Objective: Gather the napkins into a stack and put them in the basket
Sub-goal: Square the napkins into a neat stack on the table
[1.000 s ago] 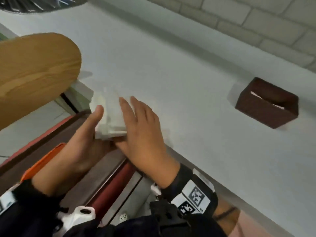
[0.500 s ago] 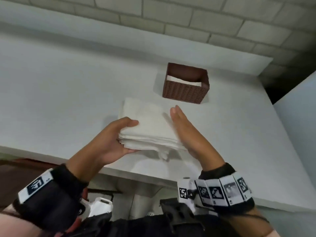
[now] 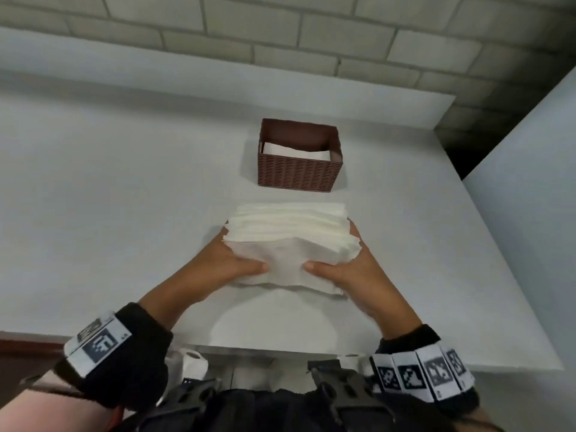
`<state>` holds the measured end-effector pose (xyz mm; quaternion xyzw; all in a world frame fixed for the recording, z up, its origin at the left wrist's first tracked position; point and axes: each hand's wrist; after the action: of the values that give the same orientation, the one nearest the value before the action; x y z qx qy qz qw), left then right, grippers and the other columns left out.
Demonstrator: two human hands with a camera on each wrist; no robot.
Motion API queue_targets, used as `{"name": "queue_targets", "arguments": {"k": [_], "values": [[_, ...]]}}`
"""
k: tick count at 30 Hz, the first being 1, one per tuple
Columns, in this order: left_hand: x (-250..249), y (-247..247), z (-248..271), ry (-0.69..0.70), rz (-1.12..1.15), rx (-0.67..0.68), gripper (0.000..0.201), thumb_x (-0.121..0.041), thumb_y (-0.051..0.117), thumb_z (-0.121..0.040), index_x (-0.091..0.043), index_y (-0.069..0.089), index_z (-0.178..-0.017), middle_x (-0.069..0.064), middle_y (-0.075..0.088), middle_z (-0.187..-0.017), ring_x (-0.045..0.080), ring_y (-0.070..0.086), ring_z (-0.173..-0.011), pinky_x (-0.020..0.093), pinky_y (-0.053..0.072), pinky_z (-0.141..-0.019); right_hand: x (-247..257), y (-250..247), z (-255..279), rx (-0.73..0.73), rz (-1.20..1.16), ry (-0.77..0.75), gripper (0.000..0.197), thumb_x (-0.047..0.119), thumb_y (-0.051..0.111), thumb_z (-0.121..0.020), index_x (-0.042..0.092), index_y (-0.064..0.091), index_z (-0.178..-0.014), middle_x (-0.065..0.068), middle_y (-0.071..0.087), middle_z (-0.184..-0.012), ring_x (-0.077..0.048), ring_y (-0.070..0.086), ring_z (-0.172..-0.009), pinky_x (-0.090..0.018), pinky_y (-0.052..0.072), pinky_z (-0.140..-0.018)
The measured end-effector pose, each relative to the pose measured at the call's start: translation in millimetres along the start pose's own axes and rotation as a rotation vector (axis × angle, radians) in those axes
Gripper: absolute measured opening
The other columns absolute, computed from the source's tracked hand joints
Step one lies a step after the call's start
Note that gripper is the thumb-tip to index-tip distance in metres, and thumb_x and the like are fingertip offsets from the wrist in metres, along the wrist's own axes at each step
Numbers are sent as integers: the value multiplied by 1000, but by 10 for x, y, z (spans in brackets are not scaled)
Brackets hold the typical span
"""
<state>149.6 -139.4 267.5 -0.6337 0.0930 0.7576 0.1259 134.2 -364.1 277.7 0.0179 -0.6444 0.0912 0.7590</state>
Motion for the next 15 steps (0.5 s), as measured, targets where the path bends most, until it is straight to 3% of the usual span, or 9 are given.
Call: {"name": "queue_targets", "arguments": {"k": [2,4,5,9,13,15], "values": [[24,-12,0,134,-95,-14,86,-25,83,-51,-22,47,-129,-8,64,-120,3,60,-111,18,51,-89,19,30,36,-1,46,-62,98,-7,77,-68,23,24,-145,11,49,-134,9,51,-118,-7,48,-88],[64,-49,18,205,-161,-1,97,-21,85,-51,-29,33,-132,-14,50,-129,-13,51,-113,8,45,-89,-50,4,52,73,76,-46,114,-9,75,-70,32,3,-148,28,39,-129,29,47,-104,1,44,-80],[93,-57,29,210,-188,12,101,-24,85,-49,-35,27,-131,-17,43,-130,-19,47,-112,3,42,-88,-93,-5,55,120,88,-15,120,-7,75,-71,36,-6,-147,30,37,-127,32,46,-100,3,43,-78],[253,-33,69,198,-243,24,106,-31,84,-46,-38,20,-131,-19,36,-133,-21,41,-115,-1,34,-90,-209,63,62,138,120,-10,119,-4,74,-74,46,-14,-138,30,38,-128,32,45,-104,6,37,-82],[296,-98,69,173,-195,-50,120,-7,90,-49,-39,14,-137,-24,35,-129,-25,43,-107,-2,38,-84,-269,86,64,110,164,-23,119,0,76,-73,47,-13,-135,32,37,-124,32,45,-103,7,36,-82],[301,-88,70,180,-217,-38,120,-3,86,-53,-34,10,-140,-21,35,-131,-27,42,-107,-3,36,-85,-300,115,81,116,171,-58,111,-3,73,-75,44,-6,-138,33,38,-123,30,46,-105,4,38,-86]]}}
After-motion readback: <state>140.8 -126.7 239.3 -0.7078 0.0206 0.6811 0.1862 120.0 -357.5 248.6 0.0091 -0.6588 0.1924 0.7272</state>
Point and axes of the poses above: each hand's wrist, its own z-axis away from the middle knuckle, its own y-axis out of the palm, x = y × z
